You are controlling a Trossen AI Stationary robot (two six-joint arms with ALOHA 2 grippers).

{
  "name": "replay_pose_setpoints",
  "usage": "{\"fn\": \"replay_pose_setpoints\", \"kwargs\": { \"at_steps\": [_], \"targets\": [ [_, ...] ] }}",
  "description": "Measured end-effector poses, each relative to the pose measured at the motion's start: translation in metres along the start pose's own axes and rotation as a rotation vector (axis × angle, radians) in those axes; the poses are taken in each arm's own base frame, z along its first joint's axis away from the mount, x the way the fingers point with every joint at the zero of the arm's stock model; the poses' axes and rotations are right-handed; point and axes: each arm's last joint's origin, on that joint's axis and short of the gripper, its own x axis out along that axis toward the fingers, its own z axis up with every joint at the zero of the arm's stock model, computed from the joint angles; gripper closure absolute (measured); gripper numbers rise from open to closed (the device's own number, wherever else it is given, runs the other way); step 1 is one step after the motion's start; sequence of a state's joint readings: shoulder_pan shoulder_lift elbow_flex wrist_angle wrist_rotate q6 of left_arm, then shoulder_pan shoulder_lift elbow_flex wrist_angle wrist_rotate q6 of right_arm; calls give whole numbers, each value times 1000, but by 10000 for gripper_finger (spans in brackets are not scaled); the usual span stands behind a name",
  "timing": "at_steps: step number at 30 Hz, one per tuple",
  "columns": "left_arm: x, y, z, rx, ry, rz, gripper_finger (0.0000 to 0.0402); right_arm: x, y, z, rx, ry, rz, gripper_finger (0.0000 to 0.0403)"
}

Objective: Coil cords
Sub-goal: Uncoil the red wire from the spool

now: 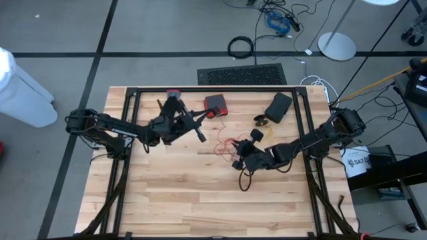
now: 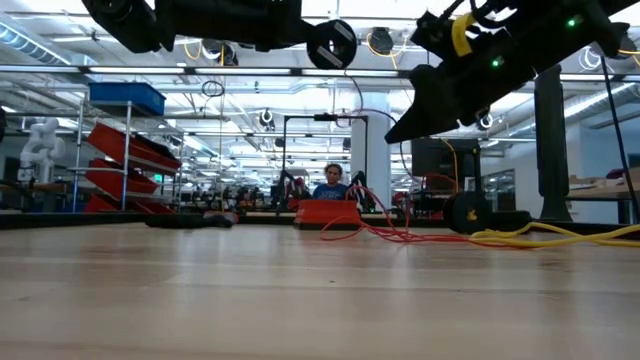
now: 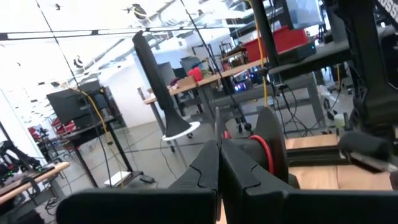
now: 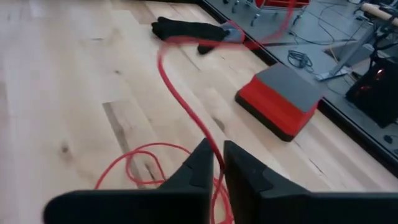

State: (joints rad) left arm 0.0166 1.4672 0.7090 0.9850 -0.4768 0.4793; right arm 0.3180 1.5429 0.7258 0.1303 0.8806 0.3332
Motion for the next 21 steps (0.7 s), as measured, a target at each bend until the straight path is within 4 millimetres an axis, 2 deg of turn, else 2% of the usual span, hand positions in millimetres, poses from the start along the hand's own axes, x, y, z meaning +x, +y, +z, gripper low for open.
{"fn": "replay_pose_setpoints", "kwargs": {
  "at_steps": [8, 12, 16, 21],
  "targets": [
    [0, -2, -6, 62, 54, -14, 401, -16, 12, -3, -23, -36, 13, 271],
    [0, -2, -5, 53, 48, -26, 401, -25, 17, -1, -47, -101, -33, 235],
    [0, -3, -5, 15, 38, -47, 401, -25, 16, 7, -68, -158, -107, 226],
    [0, -5, -4, -40, 16, -96, 401, -15, 10, 21, -75, -205, -131, 238]
  ]
}}
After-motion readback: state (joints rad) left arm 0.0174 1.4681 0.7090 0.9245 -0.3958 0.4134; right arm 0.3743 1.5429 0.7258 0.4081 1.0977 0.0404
